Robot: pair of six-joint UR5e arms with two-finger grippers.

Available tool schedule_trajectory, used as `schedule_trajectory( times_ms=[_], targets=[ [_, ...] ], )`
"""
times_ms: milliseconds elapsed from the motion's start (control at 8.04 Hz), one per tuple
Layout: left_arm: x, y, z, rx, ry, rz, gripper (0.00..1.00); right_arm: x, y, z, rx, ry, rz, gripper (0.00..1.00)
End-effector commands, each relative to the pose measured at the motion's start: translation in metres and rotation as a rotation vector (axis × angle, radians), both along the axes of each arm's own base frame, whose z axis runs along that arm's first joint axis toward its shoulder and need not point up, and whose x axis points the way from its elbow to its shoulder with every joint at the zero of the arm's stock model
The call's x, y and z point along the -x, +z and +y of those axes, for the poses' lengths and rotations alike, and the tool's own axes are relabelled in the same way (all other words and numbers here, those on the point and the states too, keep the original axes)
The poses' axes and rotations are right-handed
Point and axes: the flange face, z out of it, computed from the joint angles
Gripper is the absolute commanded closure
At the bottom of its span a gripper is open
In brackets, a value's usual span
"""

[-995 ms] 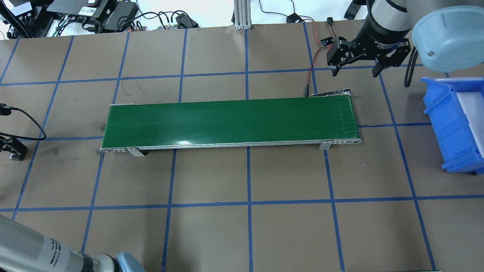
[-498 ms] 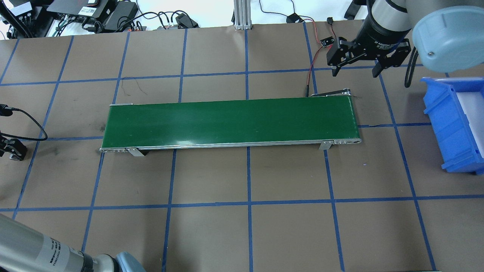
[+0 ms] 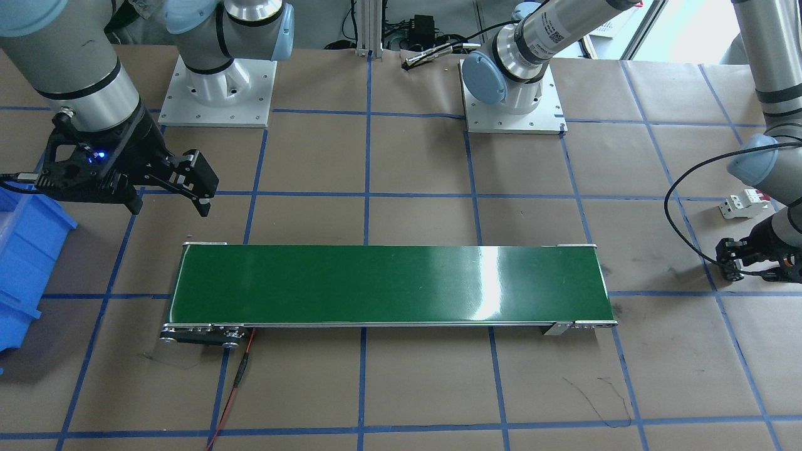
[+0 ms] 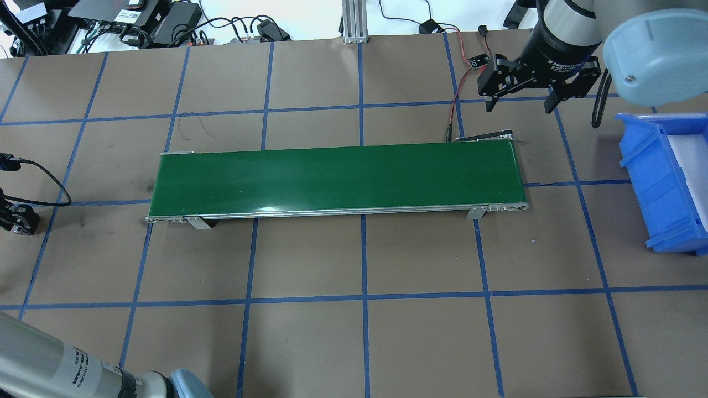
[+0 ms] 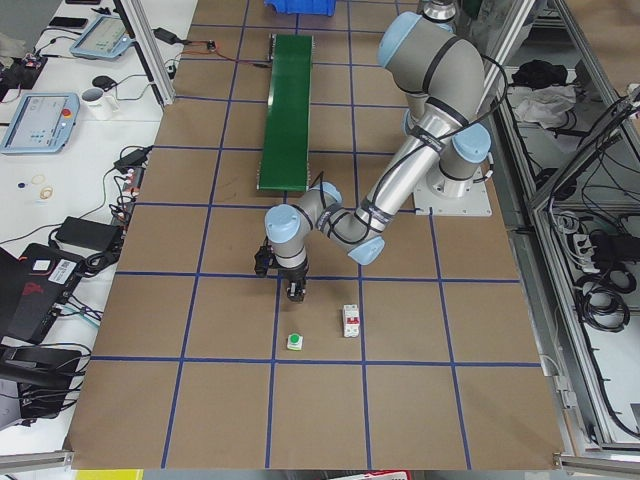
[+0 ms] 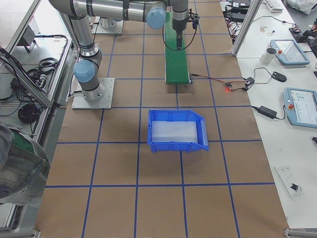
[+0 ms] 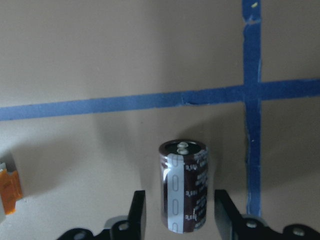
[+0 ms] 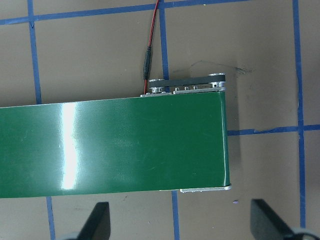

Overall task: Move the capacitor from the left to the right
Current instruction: 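Lower the left gripper and close it on the black capacitor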

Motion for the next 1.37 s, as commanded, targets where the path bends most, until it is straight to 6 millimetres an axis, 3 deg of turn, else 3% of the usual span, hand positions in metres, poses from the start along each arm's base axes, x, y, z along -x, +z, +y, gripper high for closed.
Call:
schedule_trajectory(
  times_ms=[0, 124, 249, 746, 995, 1244],
  targets=[
    [0.000, 0.000, 0.000, 0.000, -0.001, 0.000, 0.57, -0.001, 0.000, 0.000, -0.002, 0.000, 0.000, 0.00],
    [0.001, 0.000, -0.001, -0.001, -0.002, -0.001, 0.61, 0.000, 0.000, 0.000, -0.002, -0.002, 0.000, 0.00],
    [0.001, 0.000, -0.001, -0.002, -0.002, -0.002, 0.72, 0.000, 0.001, 0.000, 0.001, -0.002, 0.000, 0.00],
    [0.005, 0.014, -0.004, 0.025, 0.061, -0.028, 0.76, 0.000, 0.001, 0.000, 0.001, -0.002, 0.000, 0.00],
    [0.039, 0.067, -0.018, 0.070, 0.052, -0.073, 0.76, 0.000, 0.000, 0.000, 0.000, -0.001, -0.001, 0.00],
    [0.105, 0.130, -0.019, 0.065, 0.109, -0.059, 0.74, 0.000, 0.001, 0.000, 0.001, 0.000, 0.002, 0.00]
  ],
)
